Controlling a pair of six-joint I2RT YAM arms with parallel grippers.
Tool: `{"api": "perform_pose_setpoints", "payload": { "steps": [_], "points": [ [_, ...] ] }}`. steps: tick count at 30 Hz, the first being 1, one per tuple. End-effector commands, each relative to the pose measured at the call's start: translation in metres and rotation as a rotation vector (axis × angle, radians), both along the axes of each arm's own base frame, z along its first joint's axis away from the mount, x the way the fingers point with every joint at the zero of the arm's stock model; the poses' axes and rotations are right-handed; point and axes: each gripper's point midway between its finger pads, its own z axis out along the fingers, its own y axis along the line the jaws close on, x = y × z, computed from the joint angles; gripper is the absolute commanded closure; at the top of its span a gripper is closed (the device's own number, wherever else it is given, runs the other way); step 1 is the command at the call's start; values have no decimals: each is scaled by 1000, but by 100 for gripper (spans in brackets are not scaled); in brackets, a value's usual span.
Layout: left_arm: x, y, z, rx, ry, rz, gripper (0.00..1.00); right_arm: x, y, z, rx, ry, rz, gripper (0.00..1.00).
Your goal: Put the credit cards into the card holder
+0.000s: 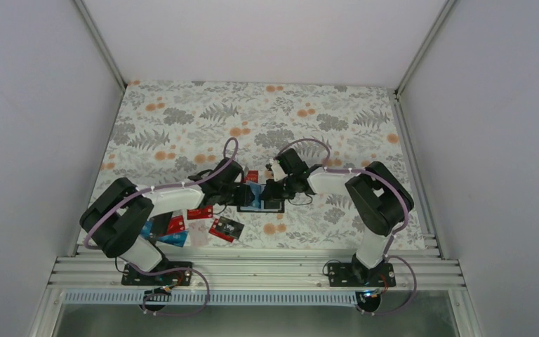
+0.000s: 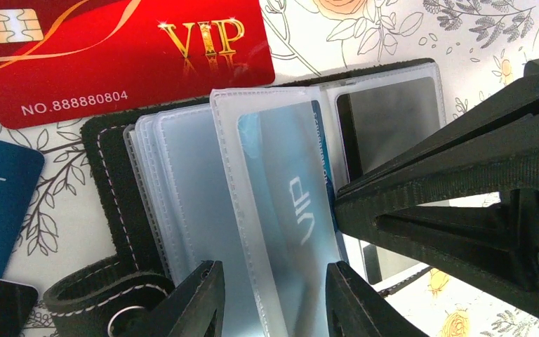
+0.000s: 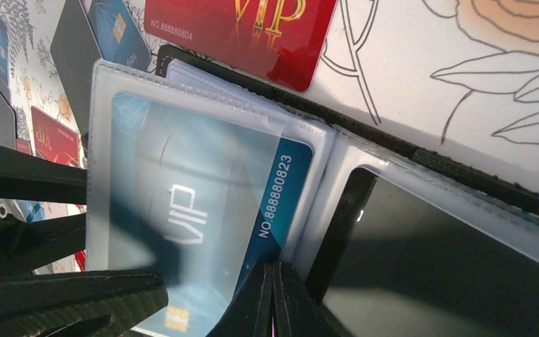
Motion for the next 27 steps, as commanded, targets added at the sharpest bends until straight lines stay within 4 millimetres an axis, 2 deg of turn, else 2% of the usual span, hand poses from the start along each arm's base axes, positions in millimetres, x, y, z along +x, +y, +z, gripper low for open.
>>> {"api": "perform_pose_setpoints", "payload": {
  "steps": [1, 8, 19, 27],
  "points": [
    [4, -4, 6, -17, -15, -8, 62, -2, 4, -6, -11, -2, 14, 96],
    [7, -7, 15, -16, -23, -13, 65, -3, 3, -9, -15, 3, 10, 96],
    [4, -15, 19, -45, -9, -36, 69, -2, 2, -10, -18, 4, 7, 96],
    [5, -29, 26, -71, -15, -65, 72, 3, 3, 3, -18, -30, 3, 96]
  ]
}}
